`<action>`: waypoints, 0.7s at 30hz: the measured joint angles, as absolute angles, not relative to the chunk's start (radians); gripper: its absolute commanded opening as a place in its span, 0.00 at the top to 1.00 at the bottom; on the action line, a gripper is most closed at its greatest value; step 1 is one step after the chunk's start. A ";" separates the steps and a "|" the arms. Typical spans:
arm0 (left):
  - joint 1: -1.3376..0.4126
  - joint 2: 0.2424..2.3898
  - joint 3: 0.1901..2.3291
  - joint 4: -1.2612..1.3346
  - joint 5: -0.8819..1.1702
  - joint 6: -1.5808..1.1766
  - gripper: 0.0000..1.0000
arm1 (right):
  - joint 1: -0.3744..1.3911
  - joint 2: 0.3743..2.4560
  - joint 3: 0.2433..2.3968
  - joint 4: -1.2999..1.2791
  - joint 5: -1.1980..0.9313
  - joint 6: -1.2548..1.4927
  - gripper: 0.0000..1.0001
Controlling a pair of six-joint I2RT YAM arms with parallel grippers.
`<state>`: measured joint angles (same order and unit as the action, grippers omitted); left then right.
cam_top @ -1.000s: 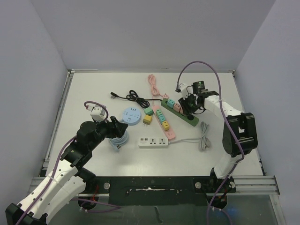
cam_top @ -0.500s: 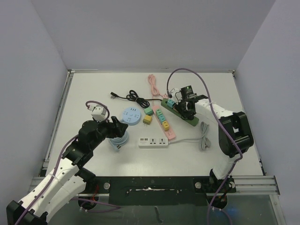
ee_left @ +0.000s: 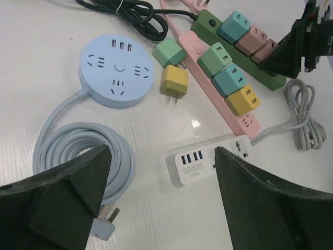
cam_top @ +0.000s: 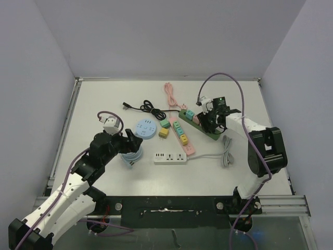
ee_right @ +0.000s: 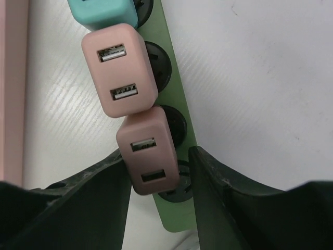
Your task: Insert the plug
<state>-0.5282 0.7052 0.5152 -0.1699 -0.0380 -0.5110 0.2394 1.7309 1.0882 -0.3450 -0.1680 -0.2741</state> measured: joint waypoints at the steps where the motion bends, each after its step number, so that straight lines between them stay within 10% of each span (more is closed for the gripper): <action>1: -0.528 0.709 0.515 -0.171 -0.041 -0.511 0.17 | 0.235 1.720 1.081 -0.342 -0.174 -0.265 0.55; 10: -0.528 0.723 0.517 -0.178 -0.050 -0.511 0.17 | 0.237 1.681 1.074 -0.319 -0.229 -0.267 0.68; 15: -0.528 0.706 0.517 -0.178 -0.048 -0.511 0.18 | 0.237 1.697 1.098 -0.343 -0.231 -0.302 1.00; 21: -0.528 0.705 0.517 -0.179 -0.023 -0.511 0.18 | 0.212 1.755 1.182 -0.449 -0.266 -0.369 1.00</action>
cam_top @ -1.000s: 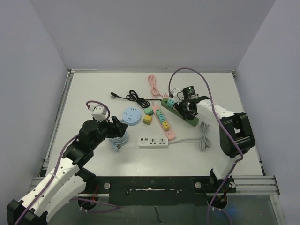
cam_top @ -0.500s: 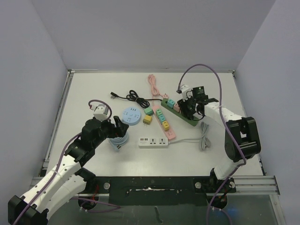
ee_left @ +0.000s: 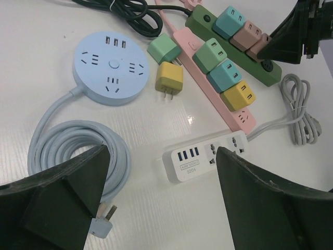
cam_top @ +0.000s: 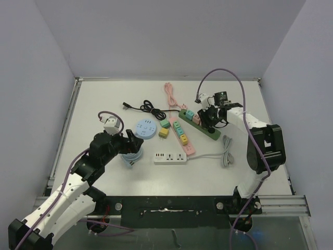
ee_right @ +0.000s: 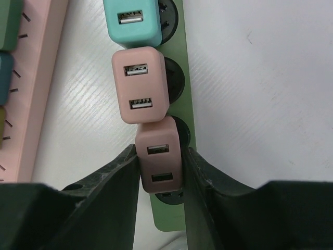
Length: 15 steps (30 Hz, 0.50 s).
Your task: Insert the plug
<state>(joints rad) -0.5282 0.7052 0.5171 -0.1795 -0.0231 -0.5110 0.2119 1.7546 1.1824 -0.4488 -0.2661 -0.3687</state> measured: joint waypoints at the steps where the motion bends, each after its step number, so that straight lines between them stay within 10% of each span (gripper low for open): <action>1: -0.528 0.707 0.517 -0.179 -0.018 -0.511 0.18 | 0.202 1.764 1.193 -0.463 -0.285 -0.379 1.00; 13: -0.528 0.770 0.530 -0.186 -0.007 -0.501 0.18 | 0.206 1.824 1.251 -0.524 -0.301 -0.435 1.00; 15: -0.528 0.783 0.535 -0.185 -0.007 -0.501 0.19 | 0.210 1.805 1.229 -0.501 -0.294 -0.429 0.84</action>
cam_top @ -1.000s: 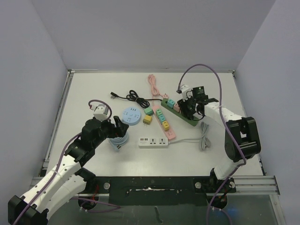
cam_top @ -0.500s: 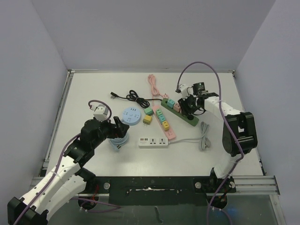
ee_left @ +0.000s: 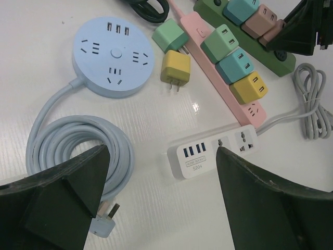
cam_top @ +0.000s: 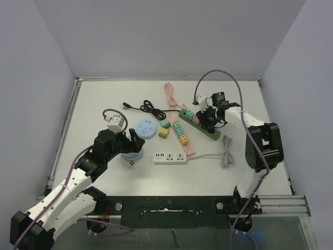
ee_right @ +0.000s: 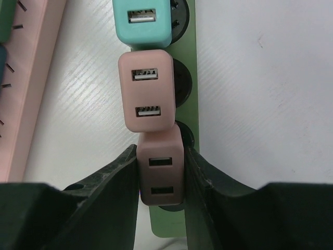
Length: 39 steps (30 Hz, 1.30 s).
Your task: Insert the plug
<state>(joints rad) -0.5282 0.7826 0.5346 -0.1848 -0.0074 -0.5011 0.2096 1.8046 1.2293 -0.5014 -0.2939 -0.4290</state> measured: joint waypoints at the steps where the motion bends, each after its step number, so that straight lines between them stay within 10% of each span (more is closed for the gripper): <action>1: -0.528 0.789 0.536 -0.184 -0.008 -0.501 0.18 | 0.212 1.794 1.218 -0.492 -0.289 -0.426 0.75; 12: -0.540 0.976 0.674 -0.178 0.008 -0.477 0.18 | 0.181 1.482 1.150 -0.388 -0.268 -0.249 0.41; 39: -0.720 1.795 1.171 -0.219 -0.156 -0.466 0.38 | 0.184 1.097 0.743 -0.272 -0.241 0.377 0.49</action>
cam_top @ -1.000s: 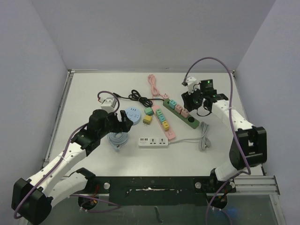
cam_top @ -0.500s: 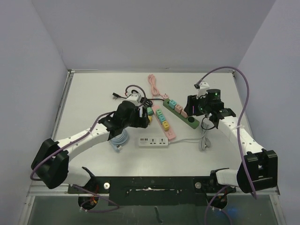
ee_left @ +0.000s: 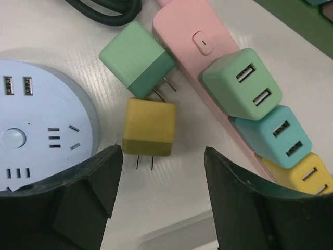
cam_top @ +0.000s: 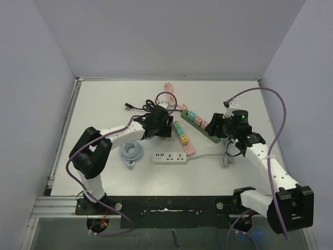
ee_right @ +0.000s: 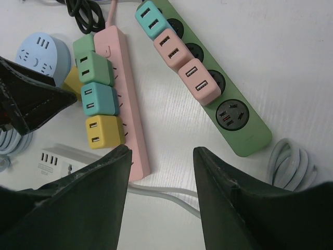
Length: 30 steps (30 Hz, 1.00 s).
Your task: Insert the plug
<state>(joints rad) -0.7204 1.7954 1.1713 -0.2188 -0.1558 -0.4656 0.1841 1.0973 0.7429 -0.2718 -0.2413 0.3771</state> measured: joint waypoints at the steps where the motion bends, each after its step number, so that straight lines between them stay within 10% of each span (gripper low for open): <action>1: -0.720 1.810 1.181 -0.226 -0.157 -0.463 0.38 | 0.184 1.097 0.743 -0.271 -0.239 0.379 0.49; 9: -0.714 1.912 1.237 -0.284 -0.154 -0.443 0.39 | 0.185 1.098 0.743 -0.270 -0.229 0.390 0.48; 19: -0.683 1.945 1.264 -0.293 -0.099 -0.386 0.70 | 0.185 1.106 0.743 -0.271 -0.251 0.405 0.45; 30: -0.721 1.714 1.074 -0.139 -0.033 -0.273 0.72 | 0.192 1.083 0.736 -0.278 -0.506 0.467 0.43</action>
